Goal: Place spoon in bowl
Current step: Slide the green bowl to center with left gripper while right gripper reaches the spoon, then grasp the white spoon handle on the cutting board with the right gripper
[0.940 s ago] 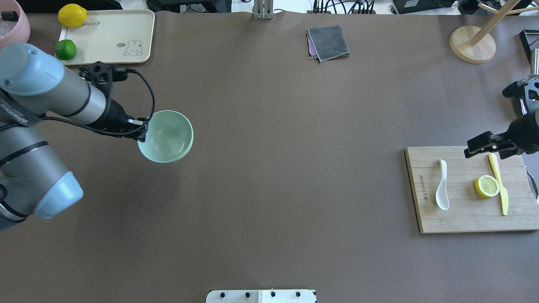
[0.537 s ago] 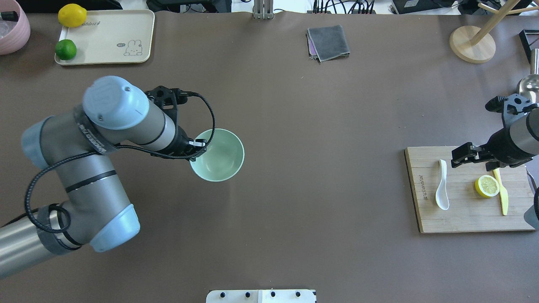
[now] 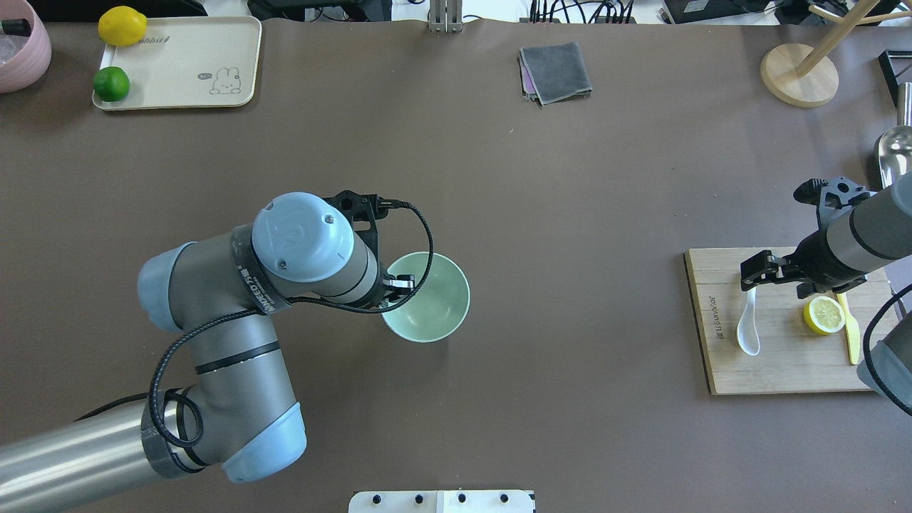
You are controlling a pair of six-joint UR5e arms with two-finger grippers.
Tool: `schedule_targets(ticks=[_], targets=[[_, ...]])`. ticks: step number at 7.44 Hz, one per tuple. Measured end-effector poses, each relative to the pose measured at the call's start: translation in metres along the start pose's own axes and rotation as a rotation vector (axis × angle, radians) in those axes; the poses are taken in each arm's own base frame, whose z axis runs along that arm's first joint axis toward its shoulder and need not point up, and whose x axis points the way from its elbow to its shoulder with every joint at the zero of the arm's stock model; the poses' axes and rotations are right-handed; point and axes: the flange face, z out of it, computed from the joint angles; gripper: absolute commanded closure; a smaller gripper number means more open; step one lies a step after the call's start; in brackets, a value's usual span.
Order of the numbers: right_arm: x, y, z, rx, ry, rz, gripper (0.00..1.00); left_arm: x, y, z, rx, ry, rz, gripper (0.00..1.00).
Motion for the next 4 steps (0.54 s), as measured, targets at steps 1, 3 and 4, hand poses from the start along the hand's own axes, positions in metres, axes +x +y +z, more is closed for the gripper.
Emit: schedule_targets(ticks=[1,3,4], targets=[[-0.005,-0.002,0.007,-0.004,-0.004,0.005,0.13,0.014,0.003,0.005,-0.001,-0.002,-0.009,1.0],[-0.018,-0.006,0.019,-0.013,-0.005,0.009,0.46,0.025,0.006,0.012,-0.001,-0.007,-0.013,1.0],[-0.022,-0.007,0.024,-0.017,-0.004,0.008,0.71,0.026,0.007,0.012,-0.001,-0.007,-0.013,1.0]])
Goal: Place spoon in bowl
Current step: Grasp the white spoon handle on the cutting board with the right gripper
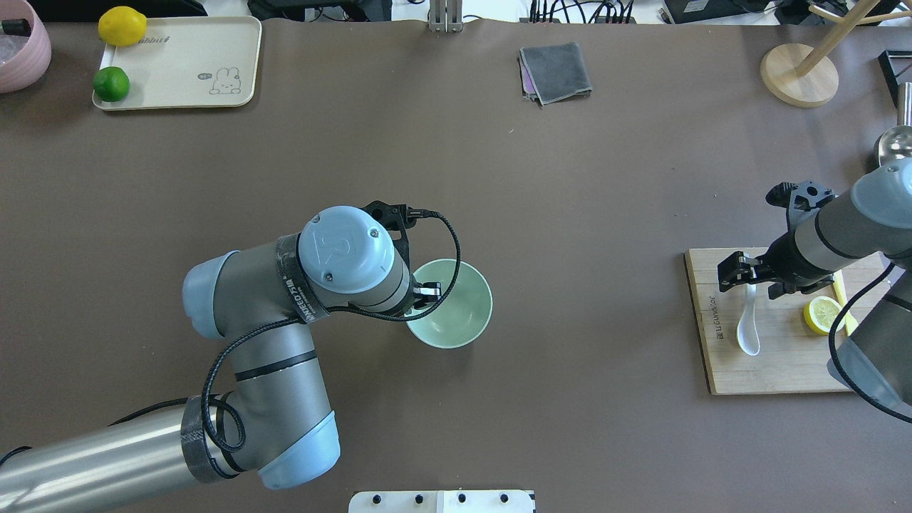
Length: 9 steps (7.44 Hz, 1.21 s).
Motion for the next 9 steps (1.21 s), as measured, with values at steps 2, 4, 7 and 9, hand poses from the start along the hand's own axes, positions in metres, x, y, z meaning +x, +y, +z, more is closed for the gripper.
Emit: schedule_targets(ticks=[2,4,7,9], targets=[[-0.003,0.0,0.0,0.0,-0.005,-0.001,0.94,0.0,0.0,0.0,0.0,0.0,0.0,0.85],[-0.002,0.002,-0.003,0.0,-0.008,-0.003,1.0,0.001,0.001,0.0,0.0,0.001,0.0,0.08],[0.001,0.005,-0.004,-0.001,-0.007,-0.003,1.0,0.001,0.001,-0.001,0.001,0.003,-0.002,0.03],[-0.007,0.007,-0.013,0.006,-0.025,-0.013,1.0,0.0,0.001,-0.007,0.003,0.014,0.0,0.03]])
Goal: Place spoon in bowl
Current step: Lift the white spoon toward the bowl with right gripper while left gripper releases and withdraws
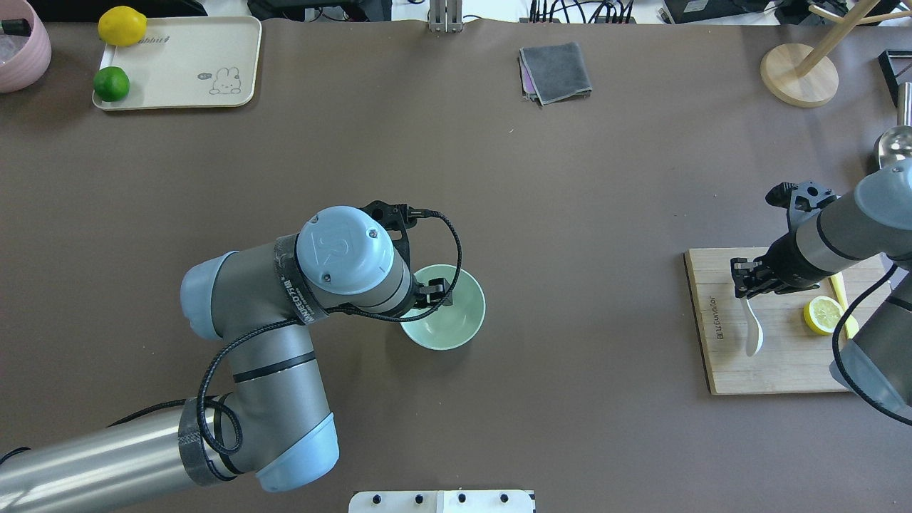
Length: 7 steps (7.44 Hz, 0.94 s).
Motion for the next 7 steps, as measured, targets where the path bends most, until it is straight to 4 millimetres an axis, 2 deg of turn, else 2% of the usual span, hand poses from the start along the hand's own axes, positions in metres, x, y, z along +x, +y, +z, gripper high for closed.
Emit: schedule_targets(ticks=[1,2,3,4,6,7], targets=[[-0.016,0.001,-0.011,0.011,-0.027,-0.016,1.0,-0.009,0.002,-0.01,0.004,0.012,0.004,0.03],[-0.042,-0.002,-0.023,0.028,-0.064,-0.017,1.0,-0.03,0.006,-0.024,0.008,0.024,0.017,0.03],[-0.082,-0.005,-0.034,0.04,-0.112,0.003,1.0,-0.057,0.008,-0.037,0.016,0.028,0.045,0.03],[-0.133,-0.001,-0.041,0.044,-0.163,0.031,1.0,-0.085,0.006,-0.045,0.025,0.017,0.088,0.03],[-0.231,0.023,-0.046,0.063,-0.246,0.078,1.0,-0.148,-0.01,-0.051,0.041,-0.044,0.196,0.03],[-0.27,0.032,-0.044,0.072,-0.271,0.097,1.0,-0.181,-0.021,-0.053,0.033,-0.076,0.25,0.03]])
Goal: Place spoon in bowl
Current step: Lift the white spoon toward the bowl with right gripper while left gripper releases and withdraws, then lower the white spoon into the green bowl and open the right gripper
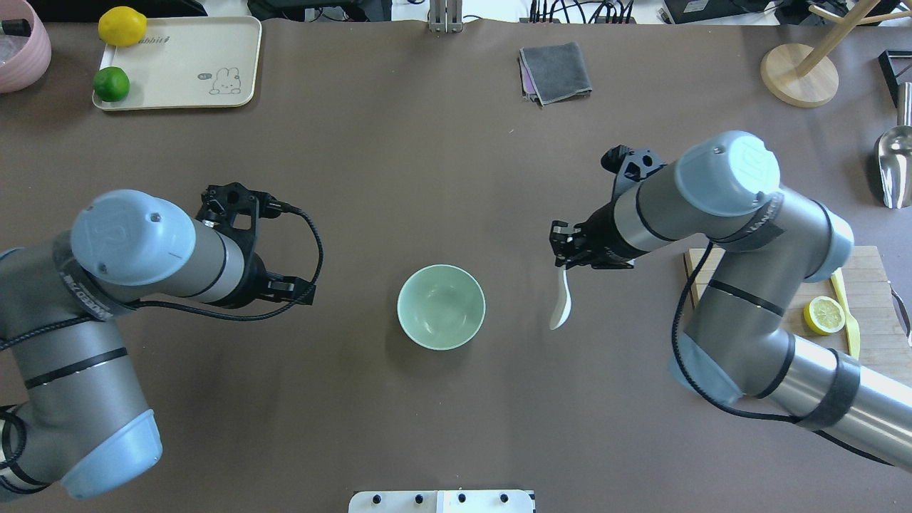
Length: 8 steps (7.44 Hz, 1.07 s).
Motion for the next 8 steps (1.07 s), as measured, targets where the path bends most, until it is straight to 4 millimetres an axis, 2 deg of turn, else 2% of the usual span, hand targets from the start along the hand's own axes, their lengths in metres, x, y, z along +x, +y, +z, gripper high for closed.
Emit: schedule_targets(ticks=[2,3,5,6,7,8], targets=[[-0.063,0.023,0.026,0.028,-0.035,0.038,1.0,-0.058,-0.012,-0.003,-0.029,-0.033,0.06,0.03],[-0.084,0.032,0.035,0.042,-0.044,0.052,1.0,-0.077,-0.018,-0.006,-0.036,-0.04,0.07,0.03],[-0.114,0.037,0.05,0.07,-0.051,0.069,1.0,-0.095,-0.025,-0.008,-0.039,-0.05,0.077,0.03],[-0.123,0.036,0.053,0.084,-0.053,0.071,0.86,-0.097,-0.027,-0.006,-0.041,-0.054,0.078,0.03],[-0.126,0.036,0.054,0.092,-0.054,0.071,0.07,-0.099,-0.027,-0.005,-0.043,-0.057,0.076,0.03],[-0.127,0.034,0.056,0.099,-0.05,0.073,0.0,-0.1,-0.028,-0.002,-0.046,-0.06,0.075,0.03]])
